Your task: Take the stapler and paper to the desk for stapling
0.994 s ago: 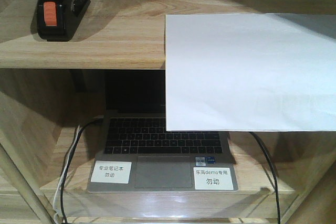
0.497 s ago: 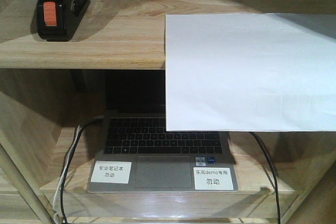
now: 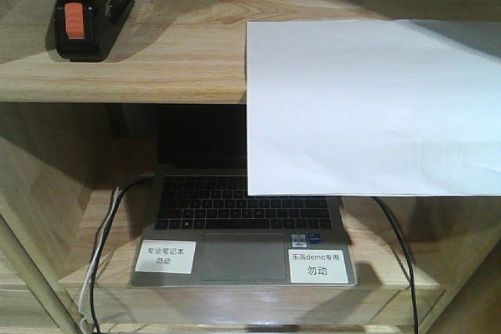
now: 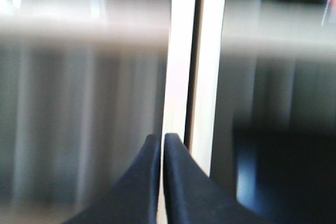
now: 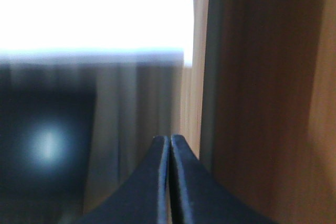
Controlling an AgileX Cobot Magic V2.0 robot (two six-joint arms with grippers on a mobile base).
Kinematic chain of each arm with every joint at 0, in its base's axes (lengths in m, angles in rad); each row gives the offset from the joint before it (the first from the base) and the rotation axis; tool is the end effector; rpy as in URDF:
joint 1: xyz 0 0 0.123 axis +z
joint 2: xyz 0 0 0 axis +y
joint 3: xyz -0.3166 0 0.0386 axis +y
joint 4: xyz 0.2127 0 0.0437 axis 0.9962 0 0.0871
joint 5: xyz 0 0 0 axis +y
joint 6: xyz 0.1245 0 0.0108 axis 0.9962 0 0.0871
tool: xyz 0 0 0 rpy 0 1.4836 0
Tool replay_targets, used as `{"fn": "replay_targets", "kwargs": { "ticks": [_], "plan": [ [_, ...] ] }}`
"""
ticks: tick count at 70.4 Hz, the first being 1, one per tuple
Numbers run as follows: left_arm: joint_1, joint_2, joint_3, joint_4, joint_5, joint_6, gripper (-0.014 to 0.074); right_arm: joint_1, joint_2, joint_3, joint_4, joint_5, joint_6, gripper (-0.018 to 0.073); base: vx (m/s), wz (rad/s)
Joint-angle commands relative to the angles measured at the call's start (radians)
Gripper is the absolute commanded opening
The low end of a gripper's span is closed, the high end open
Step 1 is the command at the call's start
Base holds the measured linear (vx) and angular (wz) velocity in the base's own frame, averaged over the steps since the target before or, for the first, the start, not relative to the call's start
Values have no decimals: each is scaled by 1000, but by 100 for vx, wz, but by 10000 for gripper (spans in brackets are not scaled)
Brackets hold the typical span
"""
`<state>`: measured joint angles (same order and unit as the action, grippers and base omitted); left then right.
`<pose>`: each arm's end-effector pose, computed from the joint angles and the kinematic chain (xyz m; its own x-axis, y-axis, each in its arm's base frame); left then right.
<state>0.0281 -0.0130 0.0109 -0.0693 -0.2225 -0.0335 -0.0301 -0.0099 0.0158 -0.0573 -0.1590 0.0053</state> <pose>0.0144 0.0023 0.2398 0.3089 -0.0923 -0.9466 -0.0115 0.9948 -0.1007 0.0174 0.0006 0.2305 0.2362 -0.0584 -0.9699 0.0334 0.9981 -0.0519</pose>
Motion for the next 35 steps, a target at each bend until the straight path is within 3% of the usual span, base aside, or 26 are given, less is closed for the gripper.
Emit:
{"fn": "replay_targets", "kwargs": {
  "ticks": [1,14,35],
  "plan": [
    [1,-14,-93,-3,-112,-28,-6,0,-10,-88,-4,-118,-5,-6,0,0],
    [1,-1,-341,-2,7,-28,-6,0,-10,-293,-4,-91,-5,-6,0,0],
    [1,205,-866,-2,361,-27,-6,0,78,-715,4,193,2,-6,0,0]
  ]
}}
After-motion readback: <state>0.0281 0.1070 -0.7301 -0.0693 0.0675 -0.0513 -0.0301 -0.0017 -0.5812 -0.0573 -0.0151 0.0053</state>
